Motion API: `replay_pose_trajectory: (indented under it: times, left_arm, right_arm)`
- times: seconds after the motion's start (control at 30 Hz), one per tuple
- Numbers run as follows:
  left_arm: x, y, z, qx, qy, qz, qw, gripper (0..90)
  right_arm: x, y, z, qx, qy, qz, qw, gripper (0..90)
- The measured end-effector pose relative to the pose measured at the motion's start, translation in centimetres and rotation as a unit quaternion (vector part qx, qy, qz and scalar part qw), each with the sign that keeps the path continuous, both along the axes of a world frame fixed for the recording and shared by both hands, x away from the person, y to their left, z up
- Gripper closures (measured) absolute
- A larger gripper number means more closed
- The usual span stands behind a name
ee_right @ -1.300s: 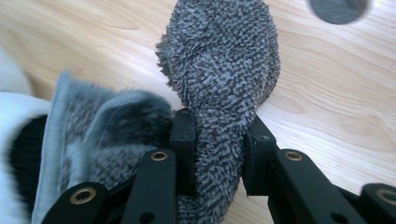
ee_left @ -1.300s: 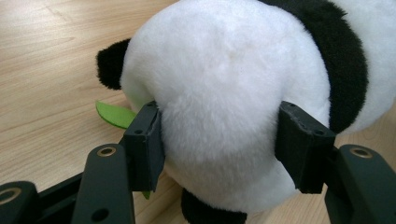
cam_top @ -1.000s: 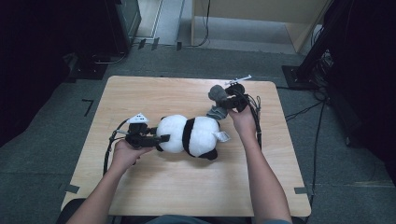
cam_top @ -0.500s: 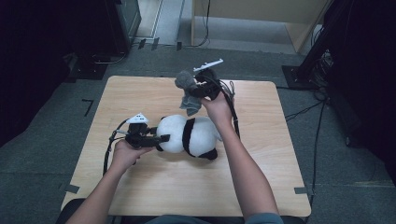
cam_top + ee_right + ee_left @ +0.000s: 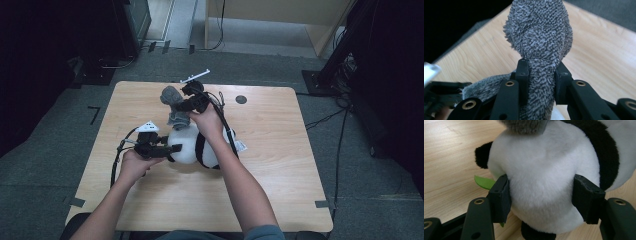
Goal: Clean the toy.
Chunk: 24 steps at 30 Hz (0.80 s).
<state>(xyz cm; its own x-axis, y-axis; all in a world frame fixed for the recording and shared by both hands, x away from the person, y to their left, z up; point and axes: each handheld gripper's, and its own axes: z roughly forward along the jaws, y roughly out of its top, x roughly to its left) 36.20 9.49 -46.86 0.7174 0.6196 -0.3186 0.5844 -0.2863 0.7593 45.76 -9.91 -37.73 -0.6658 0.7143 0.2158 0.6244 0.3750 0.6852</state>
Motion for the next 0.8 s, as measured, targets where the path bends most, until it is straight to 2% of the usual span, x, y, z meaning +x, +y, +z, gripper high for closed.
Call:
replay_pose_trajectory:
  times: [0.07, 0.1, 0.2, 0.23, 0.33, 0.57, 0.73, 0.8]
  left_arm:
    - [0.0, 0.0, 0.0, -0.001, 0.001, 0.001, 1.0000, 37.7]
    - [0.0, 0.0, 0.0, -0.001, 0.001, 0.001, 1.0000, 37.7]
    - [0.1, 0.0, -0.1, -0.002, 0.001, 0.003, 1.0000, 37.8]
    - [0.1, 0.0, -0.1, -0.002, 0.002, 0.002, 1.0000, 37.7]
    - [0.1, -0.1, 0.0, -0.003, 0.006, 0.005, 1.0000, 37.8]
    - [0.1, -0.1, 0.0, -0.001, 0.005, 0.005, 1.0000, 38.0]
    - [0.0, -0.1, 0.0, -0.001, 0.008, 0.006, 0.9999, 38.0]
    - [0.0, -0.1, 0.0, -0.002, 0.008, 0.007, 0.9999, 38.0]
  right_arm:
    - [0.2, -0.2, -0.7, 0.001, 0.011, -0.006, 0.9999, 71.7]
    - [0.4, -0.4, -1.0, -0.007, 0.015, -0.007, 0.9998, 71.7]
    - [0.7, -0.9, -2.1, -0.050, 0.028, -0.008, 0.9983, 71.6]
    - [0.8, -1.2, -2.4, -0.058, 0.032, -0.006, 0.9978, 71.5]
    - [1.0, -2.4, -2.8, -0.048, 0.046, -0.015, 0.9977, 71.2]
    - [1.4, -4.1, -3.4, -0.074, 0.068, -0.016, 0.9948, 71.1]
    - [1.6, -5.8, -4.0, -0.112, 0.085, -0.019, 0.9899, 70.6]
    - [1.6, -6.8, -4.5, -0.110, 0.095, -0.024, 0.9892, 69.9]
